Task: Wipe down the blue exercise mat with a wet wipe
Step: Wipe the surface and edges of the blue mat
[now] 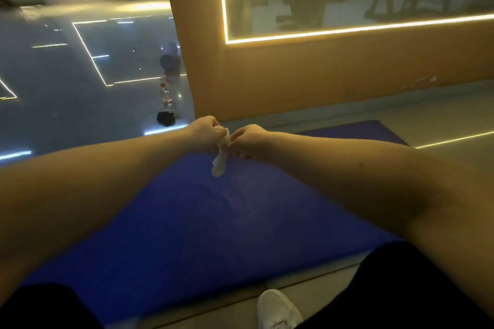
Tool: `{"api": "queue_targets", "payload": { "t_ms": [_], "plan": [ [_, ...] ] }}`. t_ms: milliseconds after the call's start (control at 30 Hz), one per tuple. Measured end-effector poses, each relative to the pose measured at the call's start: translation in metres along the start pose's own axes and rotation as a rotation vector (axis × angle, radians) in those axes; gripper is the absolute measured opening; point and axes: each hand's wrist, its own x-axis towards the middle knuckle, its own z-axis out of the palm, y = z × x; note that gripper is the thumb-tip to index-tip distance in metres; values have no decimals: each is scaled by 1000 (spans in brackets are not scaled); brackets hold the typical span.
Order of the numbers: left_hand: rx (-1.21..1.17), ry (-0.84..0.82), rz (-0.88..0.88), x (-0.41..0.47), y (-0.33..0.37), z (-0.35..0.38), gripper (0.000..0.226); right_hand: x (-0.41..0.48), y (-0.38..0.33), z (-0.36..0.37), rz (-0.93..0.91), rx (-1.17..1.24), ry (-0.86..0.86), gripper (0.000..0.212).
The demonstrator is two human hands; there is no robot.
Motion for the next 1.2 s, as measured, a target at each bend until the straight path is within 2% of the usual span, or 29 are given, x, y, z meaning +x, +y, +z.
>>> {"api": "queue_targets", "payload": {
  "t_ms": [100, 167, 300, 333, 433, 533, 667, 767, 900, 1000, 1067, 1200],
  "plan": [
    [-94, 2, 20, -13, -2, 18, 35, -12, 11, 0, 22, 46, -6, 14],
    [-212, -44, 0, -14, -8, 34, 43, -20, 21, -2, 41, 127, -40, 14],
    [-379, -137, -92, -18, -5, 64, 79, -46, 33, -21, 96, 241, -40, 8],
    [-426, -144, -109, -20, -1, 72, 77, -51, 38, -25, 114, 262, -9, 9],
    [-478, -223, -92, -26, 14, 97, 47, -62, 56, -38, 272, 389, 98, 12],
    [-413, -251, -72, -35, 15, 113, 23, -61, 67, -44, 336, 332, 111, 15],
    [-380, -247, -86, -25, 15, 143, 24, -50, 97, -49, 409, 326, 164, 17],
    [-362, -234, -112, -5, 19, 163, 16, -41, 118, -59, 477, 400, 213, 21],
    [-436, -235, -186, 24, 29, 189, 14, -28, 142, -87, 554, 789, 172, 22],
    [-445, -209, -234, 43, 30, 209, 18, -12, 159, -100, 519, 733, 274, 12],
    [-469, -209, -253, 50, 30, 219, 17, -1, 172, -104, 529, 694, 338, 15],
    [-527, -186, -300, 66, 29, 231, 11, 15, 193, -114, 587, 579, 351, 15]
  ]
}}
